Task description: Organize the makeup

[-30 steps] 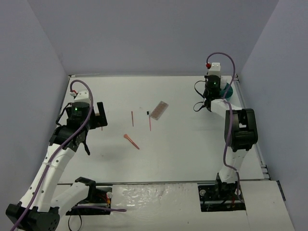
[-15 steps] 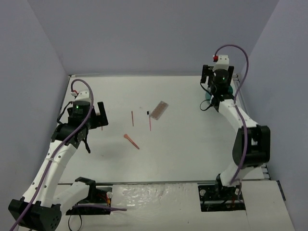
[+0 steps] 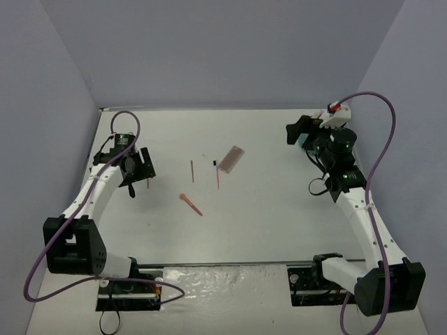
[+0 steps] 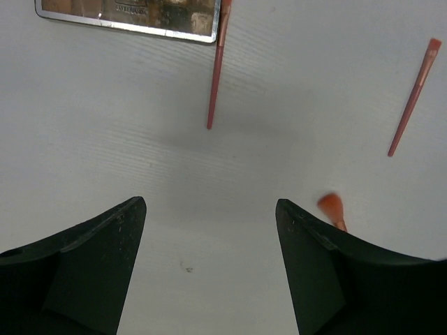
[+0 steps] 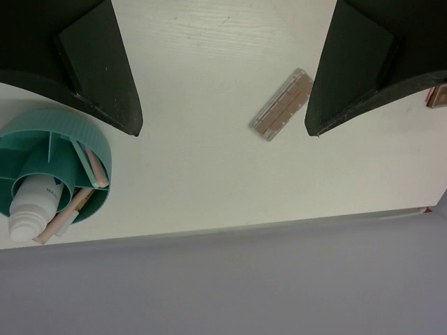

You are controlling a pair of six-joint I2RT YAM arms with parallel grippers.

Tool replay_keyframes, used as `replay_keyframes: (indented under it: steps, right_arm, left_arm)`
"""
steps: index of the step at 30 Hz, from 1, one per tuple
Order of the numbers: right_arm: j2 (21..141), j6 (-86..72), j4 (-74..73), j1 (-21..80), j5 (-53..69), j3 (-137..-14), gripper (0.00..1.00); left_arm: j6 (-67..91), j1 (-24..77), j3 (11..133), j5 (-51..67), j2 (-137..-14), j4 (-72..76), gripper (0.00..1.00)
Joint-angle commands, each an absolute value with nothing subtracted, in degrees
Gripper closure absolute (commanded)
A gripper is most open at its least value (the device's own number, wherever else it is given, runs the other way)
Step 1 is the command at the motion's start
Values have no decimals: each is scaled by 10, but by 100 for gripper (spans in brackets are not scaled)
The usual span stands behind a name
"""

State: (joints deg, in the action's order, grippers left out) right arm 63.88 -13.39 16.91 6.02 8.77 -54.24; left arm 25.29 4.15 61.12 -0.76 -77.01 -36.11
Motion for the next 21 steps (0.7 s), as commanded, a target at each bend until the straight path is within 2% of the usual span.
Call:
replay_keyframes:
  steps: [1, 11, 21]
  right_arm:
    - [581, -162, 184, 68, 131, -516, 0]
    - [551, -132, 173, 109, 94, -510, 0]
    - [548, -129, 173, 112, 86, -503, 0]
  left_arm:
    - [254, 21, 681, 30, -842, -321, 36]
    - [220, 18, 774, 5, -1001, -342, 51]
    - [205, 3, 788, 25, -1068, -333, 63]
